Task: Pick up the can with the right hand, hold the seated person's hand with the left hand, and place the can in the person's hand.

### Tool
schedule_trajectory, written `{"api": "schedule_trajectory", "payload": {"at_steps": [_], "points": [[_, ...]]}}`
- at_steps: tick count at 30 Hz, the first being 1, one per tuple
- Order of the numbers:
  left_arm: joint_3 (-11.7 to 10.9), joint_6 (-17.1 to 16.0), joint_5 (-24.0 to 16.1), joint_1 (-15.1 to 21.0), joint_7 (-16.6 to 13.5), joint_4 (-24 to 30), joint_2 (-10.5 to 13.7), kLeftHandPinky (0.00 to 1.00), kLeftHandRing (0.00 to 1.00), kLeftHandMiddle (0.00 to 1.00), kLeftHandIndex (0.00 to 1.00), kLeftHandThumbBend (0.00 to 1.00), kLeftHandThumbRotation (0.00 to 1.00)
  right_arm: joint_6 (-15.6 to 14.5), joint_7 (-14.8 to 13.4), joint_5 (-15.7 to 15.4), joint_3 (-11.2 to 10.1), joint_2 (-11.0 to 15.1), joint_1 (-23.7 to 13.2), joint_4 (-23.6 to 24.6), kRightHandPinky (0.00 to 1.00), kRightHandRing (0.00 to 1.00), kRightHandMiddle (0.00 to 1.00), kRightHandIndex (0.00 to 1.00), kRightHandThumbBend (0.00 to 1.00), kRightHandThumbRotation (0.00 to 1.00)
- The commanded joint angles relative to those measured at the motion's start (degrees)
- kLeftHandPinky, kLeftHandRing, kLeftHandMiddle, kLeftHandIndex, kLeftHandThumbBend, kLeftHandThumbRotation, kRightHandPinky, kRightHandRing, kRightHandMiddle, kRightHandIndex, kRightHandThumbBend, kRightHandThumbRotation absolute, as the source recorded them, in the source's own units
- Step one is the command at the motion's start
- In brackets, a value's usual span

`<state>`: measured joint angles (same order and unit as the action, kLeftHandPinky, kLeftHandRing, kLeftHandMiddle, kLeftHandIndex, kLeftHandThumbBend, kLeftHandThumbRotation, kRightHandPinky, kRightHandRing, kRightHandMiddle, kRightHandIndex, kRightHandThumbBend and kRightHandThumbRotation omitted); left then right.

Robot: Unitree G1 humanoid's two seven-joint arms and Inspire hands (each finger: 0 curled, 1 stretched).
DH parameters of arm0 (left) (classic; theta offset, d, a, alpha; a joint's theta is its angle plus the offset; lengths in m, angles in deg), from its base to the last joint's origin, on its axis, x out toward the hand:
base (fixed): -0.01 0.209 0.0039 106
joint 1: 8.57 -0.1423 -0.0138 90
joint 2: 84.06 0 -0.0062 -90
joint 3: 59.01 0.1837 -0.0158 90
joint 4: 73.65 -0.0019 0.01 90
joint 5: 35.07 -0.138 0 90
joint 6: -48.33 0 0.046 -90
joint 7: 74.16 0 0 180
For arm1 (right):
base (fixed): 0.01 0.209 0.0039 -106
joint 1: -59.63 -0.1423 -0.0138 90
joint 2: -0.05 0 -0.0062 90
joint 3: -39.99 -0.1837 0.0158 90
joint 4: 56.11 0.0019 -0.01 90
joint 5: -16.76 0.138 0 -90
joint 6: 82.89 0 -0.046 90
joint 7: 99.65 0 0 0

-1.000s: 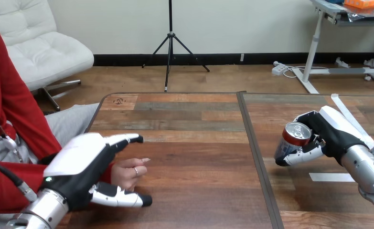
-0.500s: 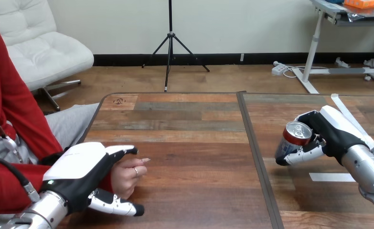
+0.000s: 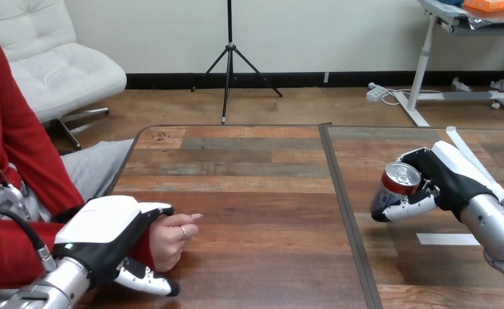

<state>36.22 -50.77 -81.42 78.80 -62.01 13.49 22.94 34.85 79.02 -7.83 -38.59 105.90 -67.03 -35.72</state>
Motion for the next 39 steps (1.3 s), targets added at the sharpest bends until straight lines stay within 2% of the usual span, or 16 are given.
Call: {"api": "schedule_trajectory", "payload": {"at_steps": [1,20,26,33,39], "points": [[0.96,1.25,-1.70,4.43,-2.02,-1.32,1.56,0.83,0.87,0.88,0.85,1.00,0.35,1.51,-0.28,1.36,-1.41,1.77,-4.66,2.88,0.33,0.37,0.42,0.44,0.79,0.00],[2.29,3.97,-2.89,7.12,-5.86,-7.76,2.19,0.84,0.89,0.89,0.87,1.00,0.29,0.96,-0.43,1.20,-1.63,1.75,-4.51,2.74,0.34,0.37,0.42,0.44,0.80,0.00],[3.09,3.75,-3.80,7.94,-8.87,-9.92,2.96,0.84,0.88,0.88,0.86,1.00,0.28,0.72,-0.20,1.21,-1.61,1.78,-4.49,2.73,0.34,0.37,0.42,0.44,0.79,0.00],[3.07,4.85,-2.91,8.90,-9.13,-11.66,2.89,0.85,0.88,0.88,0.86,1.00,0.27,1.65,-0.25,1.18,-1.56,1.90,-4.41,2.54,0.34,0.37,0.42,0.44,0.79,0.00],[3.37,5.30,-2.30,9.82,-9.22,-12.90,3.09,0.86,0.88,0.87,0.86,1.00,0.23,1.05,-0.27,1.08,-1.49,1.85,-4.49,2.64,0.34,0.37,0.42,0.44,0.80,0.00]]}}
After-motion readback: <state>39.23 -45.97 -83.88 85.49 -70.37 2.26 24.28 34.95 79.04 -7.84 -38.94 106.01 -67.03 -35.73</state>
